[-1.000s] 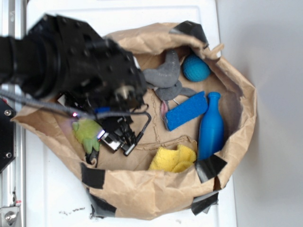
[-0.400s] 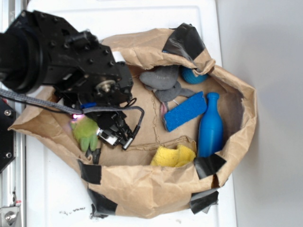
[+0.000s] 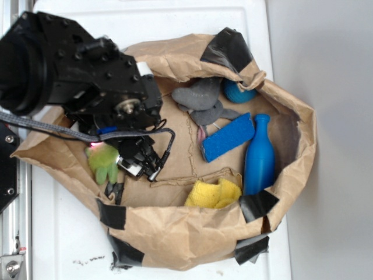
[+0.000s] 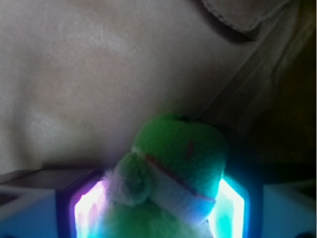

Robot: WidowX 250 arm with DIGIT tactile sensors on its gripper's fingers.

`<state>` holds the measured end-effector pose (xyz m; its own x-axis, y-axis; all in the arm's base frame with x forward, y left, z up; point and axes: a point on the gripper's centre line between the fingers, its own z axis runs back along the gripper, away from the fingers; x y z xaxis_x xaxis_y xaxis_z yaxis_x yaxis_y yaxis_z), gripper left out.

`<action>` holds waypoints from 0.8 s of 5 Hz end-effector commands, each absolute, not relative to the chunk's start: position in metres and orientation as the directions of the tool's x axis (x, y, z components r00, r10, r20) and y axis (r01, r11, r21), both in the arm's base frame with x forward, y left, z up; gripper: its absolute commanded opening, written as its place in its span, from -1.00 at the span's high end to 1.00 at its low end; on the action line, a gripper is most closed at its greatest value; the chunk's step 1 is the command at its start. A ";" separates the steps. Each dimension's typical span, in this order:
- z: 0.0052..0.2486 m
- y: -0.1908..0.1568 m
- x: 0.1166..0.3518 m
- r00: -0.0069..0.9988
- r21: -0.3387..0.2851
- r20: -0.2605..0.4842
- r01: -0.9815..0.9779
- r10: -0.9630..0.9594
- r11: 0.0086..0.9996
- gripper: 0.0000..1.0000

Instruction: Grab the green animal.

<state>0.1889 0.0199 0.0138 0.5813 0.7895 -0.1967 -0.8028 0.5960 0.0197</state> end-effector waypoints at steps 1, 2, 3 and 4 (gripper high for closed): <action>0.052 -0.032 0.198 0.624 -0.098 0.083 -0.771 0.777 0.629 1.00; 0.073 -0.056 0.210 0.606 -0.128 0.163 -0.769 0.779 0.626 1.00; 0.100 -0.068 0.227 0.638 -0.088 0.173 -0.748 0.750 0.657 1.00; 0.120 -0.066 0.238 0.698 -0.026 0.141 -0.707 0.702 0.707 1.00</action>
